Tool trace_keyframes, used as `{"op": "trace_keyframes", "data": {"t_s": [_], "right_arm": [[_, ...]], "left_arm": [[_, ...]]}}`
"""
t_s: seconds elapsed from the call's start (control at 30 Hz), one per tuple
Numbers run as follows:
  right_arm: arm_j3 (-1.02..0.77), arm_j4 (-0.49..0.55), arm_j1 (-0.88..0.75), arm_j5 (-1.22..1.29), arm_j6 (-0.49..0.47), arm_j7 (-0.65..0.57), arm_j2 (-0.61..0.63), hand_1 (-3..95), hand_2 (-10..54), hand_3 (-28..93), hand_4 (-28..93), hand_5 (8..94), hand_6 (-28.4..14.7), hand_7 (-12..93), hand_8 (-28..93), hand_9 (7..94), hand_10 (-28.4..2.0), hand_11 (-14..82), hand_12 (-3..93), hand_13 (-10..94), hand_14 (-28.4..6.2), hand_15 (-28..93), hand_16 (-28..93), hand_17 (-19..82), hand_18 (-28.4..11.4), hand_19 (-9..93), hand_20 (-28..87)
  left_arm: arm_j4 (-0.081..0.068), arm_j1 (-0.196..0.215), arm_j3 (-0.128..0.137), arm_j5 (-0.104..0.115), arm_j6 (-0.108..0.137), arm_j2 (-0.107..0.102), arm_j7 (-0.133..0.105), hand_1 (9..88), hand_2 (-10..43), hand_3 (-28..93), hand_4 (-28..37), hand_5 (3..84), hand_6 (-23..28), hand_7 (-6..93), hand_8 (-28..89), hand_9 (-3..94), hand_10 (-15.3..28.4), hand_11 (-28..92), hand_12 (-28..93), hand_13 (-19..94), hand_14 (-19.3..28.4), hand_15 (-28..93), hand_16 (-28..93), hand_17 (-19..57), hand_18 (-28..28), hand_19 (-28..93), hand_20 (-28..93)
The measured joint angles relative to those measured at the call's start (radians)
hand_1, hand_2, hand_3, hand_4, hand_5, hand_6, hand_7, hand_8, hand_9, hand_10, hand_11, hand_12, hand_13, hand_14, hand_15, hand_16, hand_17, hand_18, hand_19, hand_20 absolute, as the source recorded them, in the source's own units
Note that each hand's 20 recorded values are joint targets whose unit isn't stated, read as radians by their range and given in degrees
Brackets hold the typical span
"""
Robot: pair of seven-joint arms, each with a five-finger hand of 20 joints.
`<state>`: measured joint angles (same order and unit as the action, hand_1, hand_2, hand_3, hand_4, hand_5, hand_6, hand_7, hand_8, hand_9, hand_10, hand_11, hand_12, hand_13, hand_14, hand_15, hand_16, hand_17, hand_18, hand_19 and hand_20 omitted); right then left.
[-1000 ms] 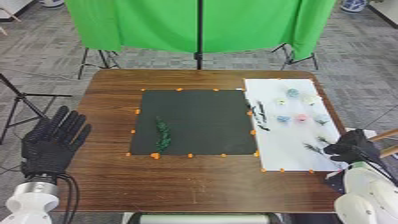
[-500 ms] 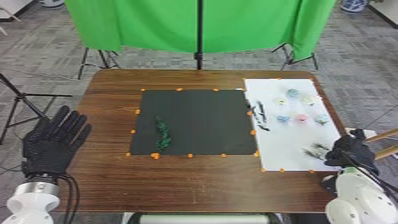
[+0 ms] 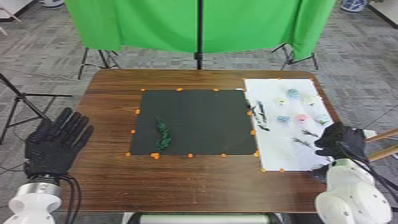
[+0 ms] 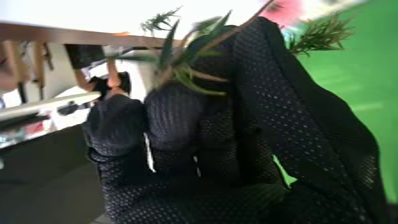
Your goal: Arrange flowers
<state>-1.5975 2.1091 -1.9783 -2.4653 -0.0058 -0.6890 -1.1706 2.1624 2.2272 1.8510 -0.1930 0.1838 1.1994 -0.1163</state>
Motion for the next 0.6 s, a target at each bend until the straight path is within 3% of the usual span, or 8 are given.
{"op": "trace_keyframes", "data": {"t_s": [0.23,0.43,0.6], "right_arm": [[0.156,-0.004,0.123,-0.001,0.067,0.015,-0.081,61.4,-9.5,67,-25,71.8,-1.9,41,13,82.6,-9.7,35.6,54.5,75,-10.7,71,46,51,-20.9,93,49],[0.267,-0.071,0.246,0.012,0.037,0.022,-0.177,61.2,-9.5,67,-25,71.8,-1.9,41,14,83.7,-10.1,36.8,53.9,77,-10.6,71,46,52,-21.3,93,49],[0.361,-0.14,0.327,0.014,-0.061,0.023,-0.245,61.1,-9.5,67,-24,71.8,-2.1,41,15,83.6,-10.1,37.8,53.1,78,-10.4,70,46,53,-21.4,93,49]], "left_arm": [[-0.002,-0.008,-0.023,0.001,0.008,-0.002,0.011,31.3,16.2,72,-26.5,46.3,8.6,13.8,-8,38.4,14.4,18,14,29,14.8,38,-5,-3.8,13.4,32,16],[-0.012,-0.031,-0.044,0.001,0.012,-0.013,0.025,31.3,16.2,72,-26.6,46.3,8.6,13.9,-8,38.4,14.4,18,14,29,14.9,38,-5,-3.9,13.4,32,16],[-0.023,-0.052,-0.067,0.0,0.017,-0.031,0.039,31.2,16.2,72,-26.6,46.3,8.6,13.9,-8,38.4,14.4,18,14,29,14.9,38,-5,-3.9,13.4,32,16]]}}
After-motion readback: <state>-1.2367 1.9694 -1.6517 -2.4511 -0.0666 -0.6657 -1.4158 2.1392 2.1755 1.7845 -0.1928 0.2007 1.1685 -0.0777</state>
